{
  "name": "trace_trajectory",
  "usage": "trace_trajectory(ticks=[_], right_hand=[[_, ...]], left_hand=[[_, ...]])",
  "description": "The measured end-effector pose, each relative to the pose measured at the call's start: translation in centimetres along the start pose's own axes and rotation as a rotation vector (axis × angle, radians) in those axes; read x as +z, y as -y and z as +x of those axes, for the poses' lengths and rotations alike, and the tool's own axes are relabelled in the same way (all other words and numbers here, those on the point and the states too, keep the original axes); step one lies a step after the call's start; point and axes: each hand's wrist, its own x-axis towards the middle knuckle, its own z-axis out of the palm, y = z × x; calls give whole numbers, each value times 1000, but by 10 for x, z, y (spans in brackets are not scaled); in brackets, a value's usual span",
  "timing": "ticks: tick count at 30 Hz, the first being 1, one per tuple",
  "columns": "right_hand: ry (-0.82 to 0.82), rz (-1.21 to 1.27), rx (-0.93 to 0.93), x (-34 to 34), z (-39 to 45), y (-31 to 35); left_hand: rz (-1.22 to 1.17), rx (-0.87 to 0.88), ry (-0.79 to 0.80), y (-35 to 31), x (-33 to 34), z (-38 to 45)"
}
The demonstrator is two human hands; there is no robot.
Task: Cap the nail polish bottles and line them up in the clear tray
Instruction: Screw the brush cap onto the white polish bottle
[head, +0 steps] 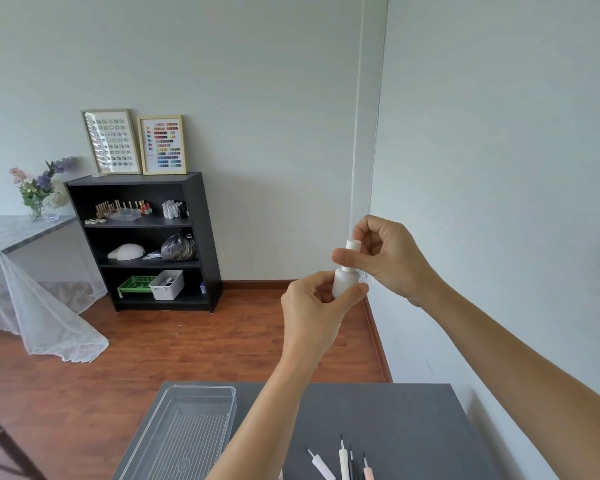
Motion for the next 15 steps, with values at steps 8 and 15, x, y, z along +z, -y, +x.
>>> trace_trajectory(ticks=[8, 15], right_hand=[[312, 299, 4, -17, -2, -4], [96, 284, -18, -6, -4, -5]], left_hand=[[-28, -32, 47, 4, -2, 5], [73, 63, 44, 8, 4, 3]])
